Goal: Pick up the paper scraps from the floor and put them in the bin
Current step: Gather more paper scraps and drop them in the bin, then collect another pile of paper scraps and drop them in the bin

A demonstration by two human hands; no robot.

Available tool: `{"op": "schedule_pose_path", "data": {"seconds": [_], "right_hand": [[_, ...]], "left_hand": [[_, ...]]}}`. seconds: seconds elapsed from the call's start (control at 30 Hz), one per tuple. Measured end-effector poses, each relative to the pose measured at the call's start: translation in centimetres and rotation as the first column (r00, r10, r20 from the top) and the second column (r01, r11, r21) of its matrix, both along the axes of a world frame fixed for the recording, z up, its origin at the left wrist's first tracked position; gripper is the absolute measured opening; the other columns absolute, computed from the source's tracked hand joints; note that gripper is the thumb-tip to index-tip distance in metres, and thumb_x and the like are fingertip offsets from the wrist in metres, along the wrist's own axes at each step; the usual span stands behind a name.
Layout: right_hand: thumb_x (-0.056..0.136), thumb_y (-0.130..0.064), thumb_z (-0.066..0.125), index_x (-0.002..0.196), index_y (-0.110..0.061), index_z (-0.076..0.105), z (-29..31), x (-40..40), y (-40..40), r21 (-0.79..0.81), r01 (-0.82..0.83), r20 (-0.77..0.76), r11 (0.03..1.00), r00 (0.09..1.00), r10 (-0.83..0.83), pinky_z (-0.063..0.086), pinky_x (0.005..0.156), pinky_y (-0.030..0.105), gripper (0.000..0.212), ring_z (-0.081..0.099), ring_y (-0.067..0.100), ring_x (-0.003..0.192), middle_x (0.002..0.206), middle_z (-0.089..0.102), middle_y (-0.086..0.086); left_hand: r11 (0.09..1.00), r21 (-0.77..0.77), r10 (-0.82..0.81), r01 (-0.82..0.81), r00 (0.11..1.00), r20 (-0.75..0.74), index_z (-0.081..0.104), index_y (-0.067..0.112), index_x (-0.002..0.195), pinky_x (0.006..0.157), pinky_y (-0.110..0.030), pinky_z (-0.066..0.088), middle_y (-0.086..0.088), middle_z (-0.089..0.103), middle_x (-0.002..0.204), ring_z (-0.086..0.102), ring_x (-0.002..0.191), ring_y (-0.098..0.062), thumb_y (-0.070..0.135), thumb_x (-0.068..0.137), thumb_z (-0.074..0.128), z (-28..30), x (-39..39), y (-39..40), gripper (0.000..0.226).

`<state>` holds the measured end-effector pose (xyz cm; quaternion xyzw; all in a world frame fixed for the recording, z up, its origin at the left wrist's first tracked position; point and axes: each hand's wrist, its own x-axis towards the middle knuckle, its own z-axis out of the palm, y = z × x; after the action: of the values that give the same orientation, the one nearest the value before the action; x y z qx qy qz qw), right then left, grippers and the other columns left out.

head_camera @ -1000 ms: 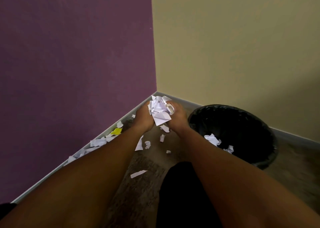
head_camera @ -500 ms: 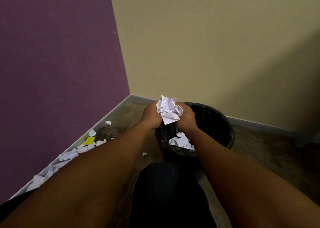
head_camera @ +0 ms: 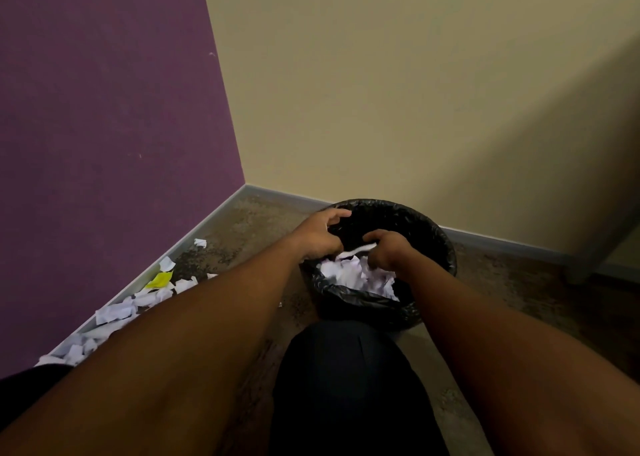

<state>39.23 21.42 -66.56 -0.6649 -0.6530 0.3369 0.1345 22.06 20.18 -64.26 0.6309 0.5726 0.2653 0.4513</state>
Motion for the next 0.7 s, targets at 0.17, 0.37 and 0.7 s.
{"op": "schedule_pose_path", "data": {"seconds": [0.17, 0.37, 0.7], "right_hand": [[0.082, 0.001, 0.052, 0.126, -0.011, 0.061, 1.3, -2.1, -0.5, 0.093, 0.037, -0.068, 0.995, 0.997, -0.031, 0.053, 0.088, 0.036, 0.047, 0.059, 0.023, 0.085, 0.092, 0.062, 0.007], [0.084, -0.004, 0.057, 0.124, -0.016, 0.063, 3.7, -6.8, -1.7, 0.172, -0.011, -0.081, 0.985, 0.996, 0.025, 0.054, 0.092, 0.034, 0.042, 0.065, 0.025, 0.098, 0.116, 0.068, 0.011], [0.083, -0.009, 0.06, 0.121, -0.014, 0.061, 2.7, -19.9, -3.0, 0.176, -0.002, -0.15, 0.984, 0.988, 0.029, 0.049, 0.074, 0.031, 0.038, 0.062, 0.024, 0.089, 0.091, 0.062, 0.008]], "left_hand": [[0.991, 0.108, 0.076, -0.081, 0.996, 0.056, 0.055, 0.025, 0.135, 0.096, -0.03, 0.045, -0.005, 0.049, 0.145, 0.042, 0.138, -0.019, -0.008, 0.076, 0.062, 0.3, -1.5, -0.7, 0.069], [0.952, 0.239, 0.172, -0.193, 0.98, 0.105, 0.061, 0.019, 0.127, 0.102, -0.028, 0.043, -0.004, 0.055, 0.141, 0.047, 0.135, -0.017, -0.008, 0.079, 0.055, 0.4, -5.3, -2.0, 0.056], [0.883, 0.286, 0.353, -0.373, 0.928, 0.12, 0.064, 0.022, 0.119, 0.093, -0.03, 0.049, 0.0, 0.063, 0.128, 0.058, 0.12, -0.016, -0.005, 0.079, 0.057, -3.1, -15.8, -3.2, 0.049]]}}
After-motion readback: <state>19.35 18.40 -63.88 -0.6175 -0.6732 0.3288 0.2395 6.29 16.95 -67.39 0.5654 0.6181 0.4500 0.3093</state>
